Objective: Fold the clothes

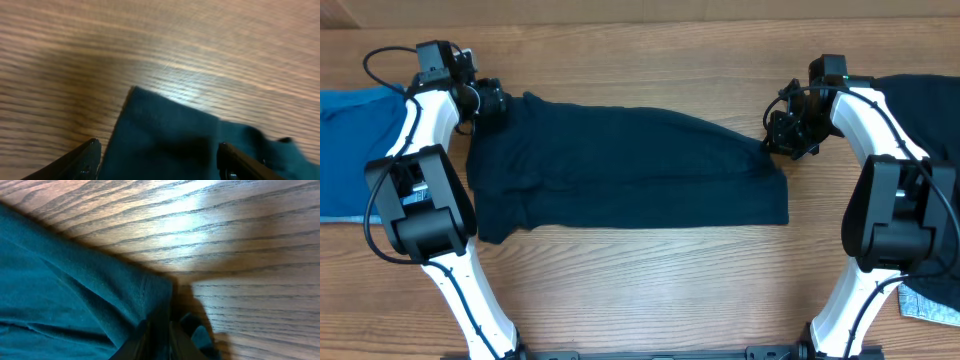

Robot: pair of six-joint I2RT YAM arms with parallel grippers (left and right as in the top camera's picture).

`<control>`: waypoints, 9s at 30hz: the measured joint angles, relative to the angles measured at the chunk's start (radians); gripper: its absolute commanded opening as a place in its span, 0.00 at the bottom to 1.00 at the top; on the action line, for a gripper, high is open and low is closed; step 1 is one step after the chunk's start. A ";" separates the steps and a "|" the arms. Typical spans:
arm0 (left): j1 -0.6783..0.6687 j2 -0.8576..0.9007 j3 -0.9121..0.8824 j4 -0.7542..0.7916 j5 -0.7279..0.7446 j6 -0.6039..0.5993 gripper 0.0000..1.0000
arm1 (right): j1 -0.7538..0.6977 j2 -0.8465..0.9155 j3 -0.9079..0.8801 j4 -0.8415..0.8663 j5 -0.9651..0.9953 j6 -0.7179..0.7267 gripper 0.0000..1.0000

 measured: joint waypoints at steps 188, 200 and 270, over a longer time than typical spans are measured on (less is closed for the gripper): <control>0.006 -0.315 0.084 -0.841 -0.008 0.029 0.12 | 0.136 0.196 0.405 -0.171 0.149 0.155 0.04; 0.006 -0.315 0.084 -0.852 -0.008 0.029 0.11 | 0.137 0.108 0.483 -0.484 0.151 0.154 0.04; 0.006 -0.315 0.084 -0.930 -0.087 0.029 0.07 | 0.150 0.258 0.478 -0.427 0.205 0.146 0.04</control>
